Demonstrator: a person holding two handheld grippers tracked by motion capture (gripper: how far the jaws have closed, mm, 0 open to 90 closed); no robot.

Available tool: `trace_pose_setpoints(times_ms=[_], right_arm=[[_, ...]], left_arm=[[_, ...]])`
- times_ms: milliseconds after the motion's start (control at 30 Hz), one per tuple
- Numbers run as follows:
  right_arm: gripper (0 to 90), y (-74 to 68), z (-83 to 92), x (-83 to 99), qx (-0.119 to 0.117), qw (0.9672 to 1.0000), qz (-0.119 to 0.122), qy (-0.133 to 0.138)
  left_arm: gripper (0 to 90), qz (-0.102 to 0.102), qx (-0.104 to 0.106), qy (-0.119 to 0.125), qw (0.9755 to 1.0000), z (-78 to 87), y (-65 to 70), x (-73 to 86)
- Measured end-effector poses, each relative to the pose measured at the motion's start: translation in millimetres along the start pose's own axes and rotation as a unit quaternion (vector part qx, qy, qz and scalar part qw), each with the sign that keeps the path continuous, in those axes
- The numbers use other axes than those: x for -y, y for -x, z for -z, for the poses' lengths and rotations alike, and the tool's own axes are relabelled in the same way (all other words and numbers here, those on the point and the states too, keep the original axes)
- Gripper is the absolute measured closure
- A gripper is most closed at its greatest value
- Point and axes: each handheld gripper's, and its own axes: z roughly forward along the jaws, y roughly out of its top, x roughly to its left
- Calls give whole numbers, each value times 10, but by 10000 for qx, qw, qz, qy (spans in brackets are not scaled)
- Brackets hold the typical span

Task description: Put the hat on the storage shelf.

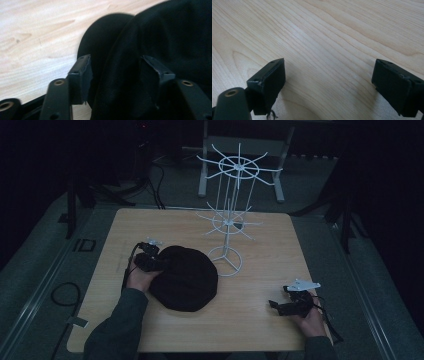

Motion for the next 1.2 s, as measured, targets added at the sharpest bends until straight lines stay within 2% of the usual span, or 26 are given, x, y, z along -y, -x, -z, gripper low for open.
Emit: trace_pose_setpoints(times_ms=[100, 167, 300, 333, 367, 400, 433, 633, 700, 733, 767, 800, 833, 1033, 1133, 1200], right_arm=[[116, 0, 0, 0, 0, 10000, 2, 1], [116, 0, 0, 0, 0, 10000, 1, 0], [116, 0, 0, 0, 0, 10000, 2, 1], [116, 0, 0, 0, 0, 10000, 3, 1], [116, 0, 0, 0, 0, 10000, 3, 1], [116, 0, 0, 0, 0, 10000, 2, 0], [116, 0, 0, 0, 0, 10000, 1, 0], [116, 0, 0, 0, 0, 10000, 3, 1], [116, 0, 0, 0, -1, 10000, 0, 0], [116, 0, 0, 0, 0, 10000, 2, 0], [116, 0, 0, 0, 0, 10000, 2, 1], [116, 0, 0, 0, 0, 10000, 2, 0], [116, 0, 0, 0, 0, 10000, 1, 0], [116, 0, 0, 0, -1, 10000, 0, -1], [116, 0, 0, 0, -1, 10000, -2, -1], [116, 0, 0, 0, -1, 10000, 0, 0]], left_arm=[[510, 8, -30, -95, 10000, -37, -3, 23], [523, -57, -28, -155, 9999, -64, 3, 49], [558, -173, -181, -217, 9995, -61, 27, 53], [631, -240, -260, -255, 9990, -58, 33, 48], [631, -258, -284, -288, 9988, -54, 31, 42], [701, -209, -258, -300, 9990, -36, 7, 37], [728, -174, -211, -301, 9992, -26, -8, 37], [777, -143, -183, -273, 9994, -4, -13, 37], [783, -17, -94, -250, 9996, 6, -35, 38], [784, 110, 51, -226, 9997, 21, -72, 42], [785, 110, 51, -226, 9997, 21, -72, 42], [786, 234, 186, -191, 9994, 37, -111, 53], [789, 234, 186, -191, 9994, 37, -111, 53], [793, 550, 372, -100, 9977, 74, -186, 96], [793, 715, 520, -7, 9961, 112, -229, 116], [793, 740, 555, 19, 9957, 126, -241, 117]])
